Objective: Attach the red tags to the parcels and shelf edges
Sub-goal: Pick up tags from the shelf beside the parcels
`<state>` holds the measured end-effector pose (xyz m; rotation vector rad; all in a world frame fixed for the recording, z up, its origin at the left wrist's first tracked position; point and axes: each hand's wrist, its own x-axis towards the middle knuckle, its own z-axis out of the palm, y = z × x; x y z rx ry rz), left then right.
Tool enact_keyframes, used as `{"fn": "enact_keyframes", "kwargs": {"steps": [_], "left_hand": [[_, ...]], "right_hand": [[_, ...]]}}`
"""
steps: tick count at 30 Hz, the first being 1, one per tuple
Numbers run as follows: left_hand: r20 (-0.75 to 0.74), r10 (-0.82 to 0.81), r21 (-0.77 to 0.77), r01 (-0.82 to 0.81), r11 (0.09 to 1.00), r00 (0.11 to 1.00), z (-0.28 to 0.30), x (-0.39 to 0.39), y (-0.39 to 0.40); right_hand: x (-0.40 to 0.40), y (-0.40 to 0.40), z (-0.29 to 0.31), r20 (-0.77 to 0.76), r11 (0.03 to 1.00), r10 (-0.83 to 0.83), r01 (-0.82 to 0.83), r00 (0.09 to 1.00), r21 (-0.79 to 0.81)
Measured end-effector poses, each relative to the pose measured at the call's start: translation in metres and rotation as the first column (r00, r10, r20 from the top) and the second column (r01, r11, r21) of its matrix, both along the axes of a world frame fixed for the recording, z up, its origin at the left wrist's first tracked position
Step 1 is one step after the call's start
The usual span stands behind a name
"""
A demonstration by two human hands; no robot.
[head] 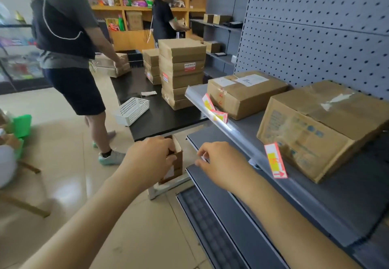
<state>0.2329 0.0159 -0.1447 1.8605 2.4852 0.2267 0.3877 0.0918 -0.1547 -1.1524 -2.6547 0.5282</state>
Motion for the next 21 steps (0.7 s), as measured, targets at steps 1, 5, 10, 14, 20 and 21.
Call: {"fn": "enact_keyframes", "kwargs": {"steps": [1, 5, 10, 14, 20, 21], "left_hand": [[0.002, -0.005, -0.009, 0.005, 1.000, 1.000, 0.001, -0.006, 0.013], [0.017, -0.043, -0.043, 0.044, 0.998, 0.999, -0.003, -0.032, 0.058], [0.021, -0.112, -0.112, 0.113, 0.987, 0.994, -0.016, -0.069, 0.113], [0.058, -0.229, -0.100, 0.234, 0.967, 0.972, -0.023, -0.100, 0.167], [0.063, -0.424, -0.102, 0.429, 0.898, 0.903, -0.022, -0.130, 0.231], [0.062, -0.453, -0.088, 0.457, 0.885, 0.889, -0.021, -0.132, 0.237]], "right_hand": [[-0.006, 0.012, 0.001, 0.000, 1.000, -0.007, 0.007, 1.000, 0.006], [-0.028, 0.056, 0.001, 0.013, 0.997, -0.068, 0.068, 0.998, 0.023], [-0.053, 0.107, -0.017, 0.022, 0.963, -0.262, 0.260, 0.965, 0.073], [-0.065, 0.138, -0.020, -0.009, 0.826, -0.524, 0.511, 0.852, 0.238], [-0.097, 0.169, -0.023, 0.015, 0.749, -0.616, 0.579, 0.788, 0.323], [-0.102, 0.173, -0.023, 0.030, 0.748, -0.621, 0.581, 0.783, 0.320]]}}
